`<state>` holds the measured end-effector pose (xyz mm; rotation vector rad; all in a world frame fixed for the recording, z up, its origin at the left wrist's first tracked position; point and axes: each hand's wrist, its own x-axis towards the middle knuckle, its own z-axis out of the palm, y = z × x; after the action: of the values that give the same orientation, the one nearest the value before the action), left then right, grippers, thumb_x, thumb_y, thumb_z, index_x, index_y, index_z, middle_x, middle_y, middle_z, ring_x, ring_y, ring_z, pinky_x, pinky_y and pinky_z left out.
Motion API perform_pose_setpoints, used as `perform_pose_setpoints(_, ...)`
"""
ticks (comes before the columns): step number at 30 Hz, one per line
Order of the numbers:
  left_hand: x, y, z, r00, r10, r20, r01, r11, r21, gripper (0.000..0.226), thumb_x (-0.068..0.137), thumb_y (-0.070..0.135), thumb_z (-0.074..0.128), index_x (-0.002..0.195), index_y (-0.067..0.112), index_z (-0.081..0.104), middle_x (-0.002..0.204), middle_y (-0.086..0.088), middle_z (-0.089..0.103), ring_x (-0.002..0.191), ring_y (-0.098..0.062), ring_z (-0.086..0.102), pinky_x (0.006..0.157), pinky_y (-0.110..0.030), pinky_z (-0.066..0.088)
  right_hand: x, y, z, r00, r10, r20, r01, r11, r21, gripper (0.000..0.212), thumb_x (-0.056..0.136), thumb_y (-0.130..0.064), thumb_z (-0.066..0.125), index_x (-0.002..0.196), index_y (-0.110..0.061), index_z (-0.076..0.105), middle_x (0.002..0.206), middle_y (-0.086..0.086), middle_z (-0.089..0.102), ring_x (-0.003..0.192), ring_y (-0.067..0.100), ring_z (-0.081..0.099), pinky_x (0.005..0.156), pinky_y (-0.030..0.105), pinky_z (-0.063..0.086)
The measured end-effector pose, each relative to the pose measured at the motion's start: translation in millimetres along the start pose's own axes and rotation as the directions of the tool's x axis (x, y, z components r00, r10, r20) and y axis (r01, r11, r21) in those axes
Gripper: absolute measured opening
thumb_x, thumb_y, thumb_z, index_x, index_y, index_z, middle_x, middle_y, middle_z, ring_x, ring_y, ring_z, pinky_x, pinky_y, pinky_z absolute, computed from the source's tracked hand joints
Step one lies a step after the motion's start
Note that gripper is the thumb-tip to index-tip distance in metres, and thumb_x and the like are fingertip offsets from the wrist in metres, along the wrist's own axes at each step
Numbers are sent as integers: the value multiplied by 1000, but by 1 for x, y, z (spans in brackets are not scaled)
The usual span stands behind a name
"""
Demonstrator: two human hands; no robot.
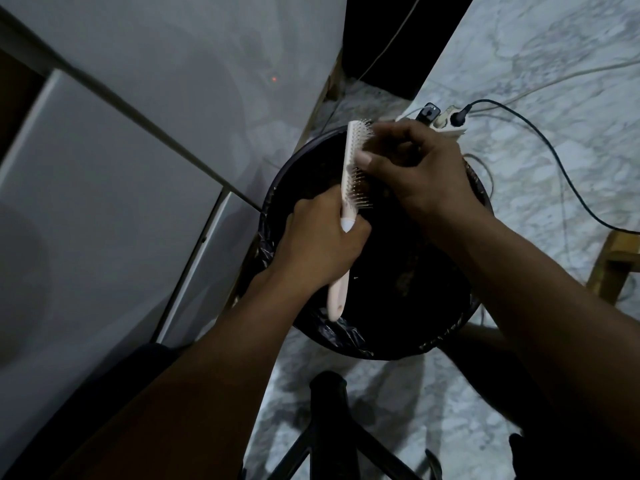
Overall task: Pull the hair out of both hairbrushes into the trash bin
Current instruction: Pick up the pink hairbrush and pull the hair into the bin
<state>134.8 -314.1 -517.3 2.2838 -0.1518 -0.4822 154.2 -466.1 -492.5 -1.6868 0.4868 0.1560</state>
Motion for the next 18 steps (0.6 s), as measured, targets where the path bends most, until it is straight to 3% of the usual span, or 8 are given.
perform_pose_setpoints(4, 0, 1, 2, 1000, 19, 10, -19, 999, -27, 15, 83, 36, 59, 82, 21, 60, 66, 7, 63, 60, -14, 63, 58, -28, 48, 0, -4, 0, 995, 13, -100, -5, 997, 74, 9, 87, -4, 73, 92, 3, 70, 73, 6, 71, 54, 2, 68, 52, 16, 53)
perform_pose_setpoints(7, 2, 2, 1, 1000, 5, -16, -6, 997, -77, 18, 84, 34, 60, 82, 16, 63, 65, 6, 63, 58, -7, 60, 55, -24, 44, 2, -4, 0, 977, 163, -139, -124, 958, 257, 8, 94, -7, 66, 88, -2, 67, 68, 5, 73, 59, 14, 73, 55, 27, 57)
perform_pose_setpoints(10, 2, 2, 0, 999, -19, -30, 16, 995, -95, 19, 84, 32, 60, 84, 14, 64, 67, 5, 64, 59, -7, 60, 55, -22, 42, 5, -6, 0, 963, 267, -27, -230, 873, 430, 4, 96, -5, 60, 98, -2, 62, 77, 9, 73, 63, 20, 74, 58, 34, 60)
perform_pose_setpoints(12, 2, 2, -2, 998, -42, -40, 38, 995, -87, 16, 84, 29, 61, 85, 13, 65, 66, 6, 64, 60, -7, 61, 54, -19, 41, 3, -7, 0, 972, 221, 79, -234, 891, 389, 18, 93, -5, 65, 109, -8, 58, 92, 6, 73, 71, 20, 76, 61, 34, 61)
perform_pose_setpoints(15, 3, 2, -3, 997, -62, -39, 59, 996, -64, 7, 83, 25, 62, 83, 18, 63, 61, 8, 58, 56, -5, 57, 48, -11, 34, 2, -1, -2, 986, 61, 155, -80, 990, 119, 47, 81, -4, 79, 124, -9, 62, 109, 9, 73, 94, 22, 75, 66, 32, 61)
perform_pose_setpoints(18, 2, 3, -2, 999, -40, -31, 37, 997, -66, 9, 83, 25, 63, 81, 16, 63, 60, 7, 59, 55, -4, 57, 46, -7, 33, 2, 0, -3, 994, 22, 108, -27, 999, 46, 37, 79, 1, 79, 113, 7, 68, 95, 13, 74, 75, 12, 74, 58, 25, 60)
